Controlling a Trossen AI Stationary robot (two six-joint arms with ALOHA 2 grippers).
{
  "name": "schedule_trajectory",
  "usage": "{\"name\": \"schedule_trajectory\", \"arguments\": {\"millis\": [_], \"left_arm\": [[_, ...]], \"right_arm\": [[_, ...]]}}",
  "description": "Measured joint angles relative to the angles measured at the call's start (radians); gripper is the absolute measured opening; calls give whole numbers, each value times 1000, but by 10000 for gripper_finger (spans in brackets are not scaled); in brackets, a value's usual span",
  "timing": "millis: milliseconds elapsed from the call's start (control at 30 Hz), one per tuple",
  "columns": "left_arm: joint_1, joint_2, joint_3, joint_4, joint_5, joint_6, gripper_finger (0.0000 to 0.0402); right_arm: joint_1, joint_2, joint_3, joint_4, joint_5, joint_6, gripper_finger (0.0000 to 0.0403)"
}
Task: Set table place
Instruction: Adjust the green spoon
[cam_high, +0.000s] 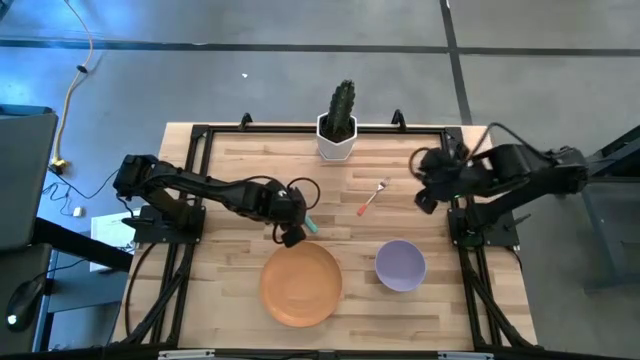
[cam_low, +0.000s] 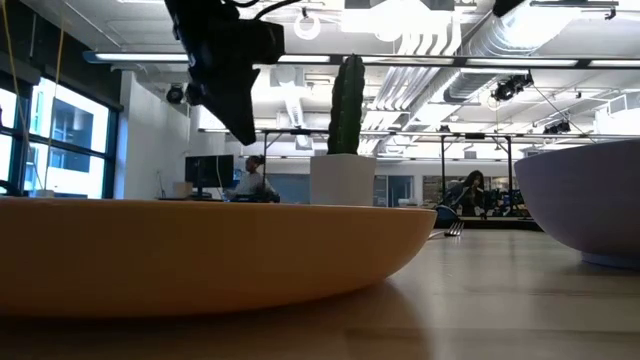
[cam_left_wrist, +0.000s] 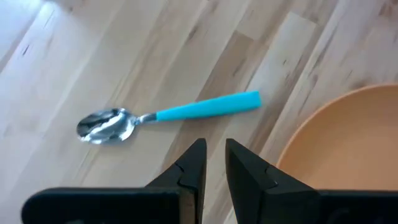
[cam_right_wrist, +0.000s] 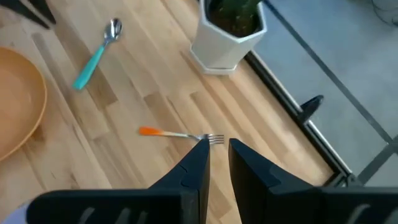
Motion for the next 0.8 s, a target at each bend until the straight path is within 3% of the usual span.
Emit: {"name": "schedule_trajectory", "arguments": {"millis": [267,467,667,800], "left_arm": [[0,0,0,-101,-10,-26,49],[0,0,0,-105,-10,-25,49],[0,0,0,-120,-2,-15,49],[0,0,-21,-53,65,85,49]], "right_arm": [[-23,170,0,208,-69,-175,26],[-111,273,-21,339,-242,-277,2],[-209,231,-326,709,-483,-317,0],[-268,132,-518,870,-539,-254,0]]}}
